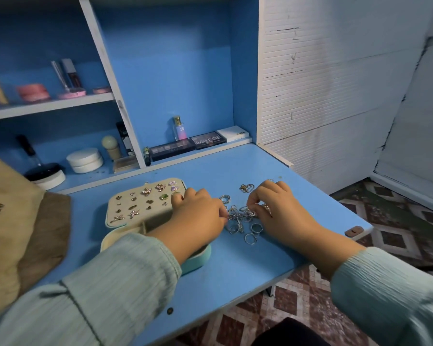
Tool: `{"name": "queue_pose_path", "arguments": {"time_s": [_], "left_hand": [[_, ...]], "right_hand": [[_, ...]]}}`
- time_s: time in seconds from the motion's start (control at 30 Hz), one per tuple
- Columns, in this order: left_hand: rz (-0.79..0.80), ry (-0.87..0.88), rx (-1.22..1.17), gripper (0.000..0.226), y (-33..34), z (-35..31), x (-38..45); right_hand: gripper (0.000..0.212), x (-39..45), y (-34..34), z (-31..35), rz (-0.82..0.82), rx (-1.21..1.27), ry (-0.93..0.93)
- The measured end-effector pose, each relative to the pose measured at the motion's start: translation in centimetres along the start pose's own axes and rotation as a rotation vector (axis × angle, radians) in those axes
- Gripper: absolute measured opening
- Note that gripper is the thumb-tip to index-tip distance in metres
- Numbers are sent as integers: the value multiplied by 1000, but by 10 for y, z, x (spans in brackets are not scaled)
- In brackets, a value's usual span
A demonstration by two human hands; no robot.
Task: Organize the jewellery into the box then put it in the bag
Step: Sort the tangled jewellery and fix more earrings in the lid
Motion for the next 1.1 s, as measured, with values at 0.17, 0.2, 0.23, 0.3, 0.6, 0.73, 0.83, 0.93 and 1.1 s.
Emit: {"name": "queue_pose_path", "arguments": {"time_s": [0.17, 0.2, 0.23, 0.3, 0.6, 0.73, 0.83, 0.93, 1.1], "left_hand": [[64, -107, 128, 35, 3, 4, 7], [75, -119, 136, 37, 4, 3, 8], [80, -128, 142, 37, 4, 3, 9], [81, -144, 152, 32, 3, 1, 11], [151, -102, 155, 28, 0, -9, 11], [178, -87, 53, 15, -5, -4, 10], [175, -48, -44, 18, -4, -2, 9], [142, -35, -128, 12, -6, 3, 8], [151, -35, -159, 13, -10, 7, 8]], "right_hand": [[9, -7, -2, -1, -105, 34, -21], [8, -8, -2, -2, -118, 44, -21], [7, -9, -4, -2, -132, 51, -22], [6, -10, -5, -4, -149, 61, -16], [8, -13, -6, -6, -178, 58, 9], [10, -13, -5, -8, -180, 53, 21], [10, -13, -5, -8, -182, 50, 18], [9, -13, -4, -7, -181, 44, 3], [10, -14, -4, 2, -194, 8, -89]]}}
Point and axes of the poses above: each hand's wrist, its own x-axis towards the middle knuckle, its own y-axis out of the palm, z = x × y, the point moved 8 cm from there along x, towards the middle knuckle, and after that the axes turned 4 degrees about -x, right-handed, at the moved point
